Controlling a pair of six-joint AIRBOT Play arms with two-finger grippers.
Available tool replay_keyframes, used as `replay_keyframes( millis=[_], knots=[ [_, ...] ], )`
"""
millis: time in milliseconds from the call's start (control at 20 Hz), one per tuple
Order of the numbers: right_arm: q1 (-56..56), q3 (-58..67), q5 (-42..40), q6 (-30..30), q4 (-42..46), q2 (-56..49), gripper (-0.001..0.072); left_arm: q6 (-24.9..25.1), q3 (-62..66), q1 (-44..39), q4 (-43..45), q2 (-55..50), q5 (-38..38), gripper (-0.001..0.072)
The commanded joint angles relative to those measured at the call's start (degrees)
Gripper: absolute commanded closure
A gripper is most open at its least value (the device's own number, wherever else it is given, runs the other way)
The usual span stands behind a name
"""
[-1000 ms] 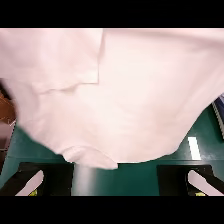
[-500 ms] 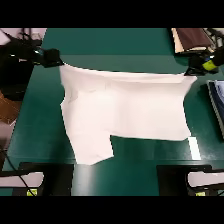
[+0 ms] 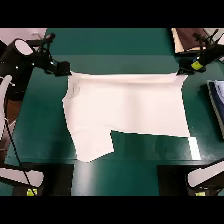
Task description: Fold the shirts.
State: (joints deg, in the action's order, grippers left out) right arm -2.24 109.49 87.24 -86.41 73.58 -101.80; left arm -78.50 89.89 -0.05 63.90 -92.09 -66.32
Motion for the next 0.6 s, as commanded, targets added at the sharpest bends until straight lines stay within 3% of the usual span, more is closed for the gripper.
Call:
replay_keyframes(
  millis=[0, 200, 250, 300, 350, 550],
  knots=[
    [-0.07, -9.51, -2.97, 0.59, 0.15, 3.13, 0.0699, 1.18, -5.53, -0.09, 0.02, -0.28, -3.02, 0.0682],
    [-0.07, -18.67, -9.33, 0.55, -0.11, 6.67, 0.0697, 0.55, -11.3, -0.07, -0.04, -0.28, -1.4, 0.0678],
    [-0.07, -19.47, -9.22, 0.55, -0.13, 7.23, 0.0666, 0.5, -11.32, -0.07, -0.07, -0.26, -1.75, 0.0487],
    [-0.04, -19.56, -8.79, 0.57, -0.11, 7.69, 0.0432, 0.5, -11.3, -0.07, -0.26, 0.0, -2.08, 0.021],
    [0.24, -19.5, -8.11, 0.57, -0.13, 8.46, 0.0301, 0.46, -11.32, 0.09, -0.22, 0.72, -2.89, 0.0227],
    [2.89, -21.66, -2.05, 2.99, -0.11, 15.65, 0.0301, 0.28, -14.38, 0.11, 3.61, 9.29, -6.45, 0.0228]
  ],
)
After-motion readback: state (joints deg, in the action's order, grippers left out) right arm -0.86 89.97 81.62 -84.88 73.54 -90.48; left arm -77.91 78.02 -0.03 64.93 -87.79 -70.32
